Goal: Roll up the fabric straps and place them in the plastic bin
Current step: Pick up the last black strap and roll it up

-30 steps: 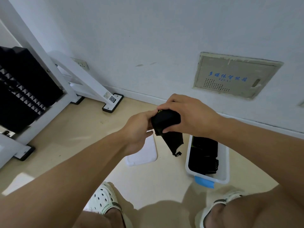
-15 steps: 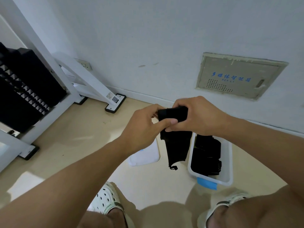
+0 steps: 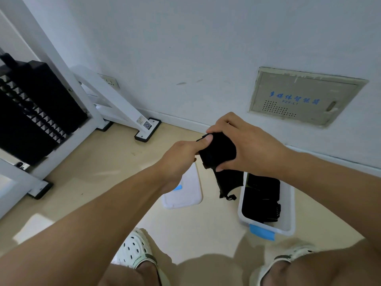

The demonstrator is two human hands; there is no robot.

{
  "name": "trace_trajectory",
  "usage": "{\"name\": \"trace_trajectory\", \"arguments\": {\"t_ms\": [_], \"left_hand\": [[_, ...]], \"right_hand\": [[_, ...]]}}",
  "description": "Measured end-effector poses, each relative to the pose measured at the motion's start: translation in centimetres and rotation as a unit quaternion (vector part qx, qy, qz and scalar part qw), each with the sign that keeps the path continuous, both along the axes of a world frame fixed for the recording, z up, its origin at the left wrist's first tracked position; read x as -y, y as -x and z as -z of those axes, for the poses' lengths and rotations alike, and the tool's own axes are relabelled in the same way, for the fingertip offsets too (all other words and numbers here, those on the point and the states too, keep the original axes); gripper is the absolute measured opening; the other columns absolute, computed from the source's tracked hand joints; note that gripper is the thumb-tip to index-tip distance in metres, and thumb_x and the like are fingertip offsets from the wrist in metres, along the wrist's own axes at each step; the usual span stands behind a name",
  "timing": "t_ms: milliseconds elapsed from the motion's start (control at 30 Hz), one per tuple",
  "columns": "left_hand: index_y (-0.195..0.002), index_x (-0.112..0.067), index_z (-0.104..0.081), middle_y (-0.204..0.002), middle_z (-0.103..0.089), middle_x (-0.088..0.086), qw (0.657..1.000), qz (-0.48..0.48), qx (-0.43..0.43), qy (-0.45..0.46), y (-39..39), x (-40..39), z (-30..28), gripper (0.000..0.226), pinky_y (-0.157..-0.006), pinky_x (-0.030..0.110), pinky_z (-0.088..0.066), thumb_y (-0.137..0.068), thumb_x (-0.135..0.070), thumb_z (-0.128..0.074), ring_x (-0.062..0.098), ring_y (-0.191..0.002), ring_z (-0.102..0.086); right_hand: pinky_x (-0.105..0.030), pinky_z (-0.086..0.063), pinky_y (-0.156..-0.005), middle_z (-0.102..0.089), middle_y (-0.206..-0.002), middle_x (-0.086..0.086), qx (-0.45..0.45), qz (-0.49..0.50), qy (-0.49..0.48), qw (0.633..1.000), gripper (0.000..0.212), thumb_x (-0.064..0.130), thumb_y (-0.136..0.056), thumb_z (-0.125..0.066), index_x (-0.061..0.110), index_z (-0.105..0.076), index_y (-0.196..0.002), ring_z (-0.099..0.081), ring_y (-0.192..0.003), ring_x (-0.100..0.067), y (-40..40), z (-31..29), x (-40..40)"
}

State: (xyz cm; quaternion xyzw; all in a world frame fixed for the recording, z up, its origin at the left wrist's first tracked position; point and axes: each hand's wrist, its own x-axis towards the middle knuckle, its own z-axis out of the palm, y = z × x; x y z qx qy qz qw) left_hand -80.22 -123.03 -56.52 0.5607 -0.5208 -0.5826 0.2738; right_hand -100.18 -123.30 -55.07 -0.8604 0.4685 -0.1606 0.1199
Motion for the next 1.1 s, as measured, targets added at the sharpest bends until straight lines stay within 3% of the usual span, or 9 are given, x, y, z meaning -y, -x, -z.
{"name": "trace_trajectory", "arguments": {"t_ms": [133, 233, 300, 367, 533, 633, 767, 867, 1100], "left_hand": [[-0.121, -0.016, -0.073, -0.122, -0.075, -0.002, 0.998, -0.038, -0.041, -0.026, 0.2, -0.2, 0.1, 0.041, -0.116, 0.043, -0.042, -0.098, -0.049, -0.062, 0.016, -0.122, -0.065], [-0.111, -0.024, -0.077, -0.115, -0.077, -0.005, 0.998, -0.051, -0.029, -0.017, 0.5, -0.5, 0.1, 0.05, -0.115, 0.043, -0.042, -0.085, -0.063, -0.062, 0.016, -0.121, -0.065], [-0.108, -0.025, -0.073, -0.108, -0.074, -0.013, 0.999, -0.036, 0.016, 0.021, 0.6, -0.7, 0.0, 0.054, -0.103, 0.032, -0.046, -0.083, -0.071, -0.057, 0.009, -0.113, -0.064], [-0.105, -0.025, -0.066, -0.101, -0.068, -0.019, 0.994, -0.035, 0.053, 0.086, 0.4, -1.1, -0.4, 0.037, -0.088, 0.021, -0.043, -0.095, -0.06, -0.057, 0.002, -0.105, -0.061], [-0.109, -0.031, -0.063, -0.108, -0.069, -0.019, 0.966, 0.032, 0.13, 0.222, 0.0, -1.8, -0.5, 0.026, -0.093, 0.015, -0.045, -0.096, -0.053, -0.063, -0.006, -0.109, -0.059], [-0.12, -0.033, -0.054, -0.109, -0.068, -0.016, 0.969, 0.028, 0.107, 0.22, 0.9, -2.2, -0.4, 0.037, -0.086, 0.028, -0.055, -0.098, -0.062, -0.049, 0.0, -0.1, -0.065], [-0.129, -0.029, -0.046, -0.104, -0.065, -0.015, 0.982, 0.01, 0.06, 0.18, 1.8, -2.4, -0.8, 0.038, -0.069, 0.009, -0.049, -0.102, -0.055, -0.042, -0.012, -0.083, -0.063], [-0.132, -0.027, -0.043, -0.103, -0.063, -0.015, 0.989, -0.007, 0.023, 0.143, 2.5, -2.9, -0.8, 0.039, -0.062, 0.003, -0.045, -0.102, -0.052, -0.046, -0.02, -0.074, -0.061], [-0.128, -0.027, -0.05, -0.111, -0.07, -0.009, 0.993, -0.043, -0.025, 0.104, 2.2, -2.5, -1.1, 0.04, -0.068, 0.009, -0.052, -0.097, -0.051, -0.061, -0.008, -0.087, -0.07]], "right_hand": [[-0.025, -0.048, -0.076, -0.051, -0.118, 0.011, -0.022, -0.009, 0.065, 0.998, 0.063, 0.055, -0.073, -0.077, 0.031, -0.057, -0.128, -0.058, -0.099, -0.011, -0.1, 0.2, 0.1], [-0.03, -0.052, -0.074, -0.057, -0.103, 0.012, -0.031, -0.003, 0.084, 0.996, 0.056, 0.065, -0.074, -0.055, 0.031, -0.064, -0.118, -0.059, -0.095, -0.013, -0.5, -0.3, 0.0], [-0.032, -0.053, -0.072, -0.057, -0.097, 0.013, -0.037, 0.006, 0.074, 0.997, 0.055, 0.064, -0.073, -0.051, 0.03, -0.066, -0.114, -0.058, -0.091, -0.011, -0.7, -0.4, 0.0], [-0.034, -0.053, -0.074, -0.058, -0.095, 0.014, -0.037, 0.023, 0.037, 0.998, 0.053, 0.066, -0.072, -0.052, 0.032, -0.068, -0.11, -0.059, -0.089, -0.01, -0.8, -0.5, 0.2], [-0.027, -0.052, -0.075, -0.067, -0.093, 0.014, 0.047, 0.073, -0.066, 0.994, 0.039, 0.056, -0.073, -0.079, 0.034, -0.069, -0.102, -0.062, -0.084, -0.004, -0.7, -1.0, 0.0], [-0.017, -0.049, -0.071, -0.066, -0.098, 0.016, 0.148, 0.089, -0.114, 0.978, 0.052, 0.046, -0.066, -0.089, 0.034, -0.059, -0.106, -0.061, -0.087, 0.002, -1.0, -1.0, -0.4], [-0.018, -0.049, -0.075, -0.056, -0.111, 0.01, 0.193, 0.101, -0.114, 0.969, 0.064, 0.041, -0.062, -0.09, 0.032, -0.05, -0.111, -0.057, -0.095, 0.001, -1.7, -1.1, -0.7], [-0.018, -0.05, -0.077, -0.049, -0.114, 0.005, 0.193, 0.098, -0.101, 0.971, 0.065, 0.033, -0.062, -0.09, 0.03, -0.049, -0.111, -0.055, -0.095, 0.0, -2.4, -0.9, -1.0], [-0.003, -0.044, -0.076, -0.046, -0.124, 0.006, 0.228, 0.096, -0.147, 0.958, 0.077, 0.027, -0.062, -0.093, 0.037, -0.047, -0.123, -0.054, -0.101, 0.009, -2.4, -1.6, -1.6]]}}
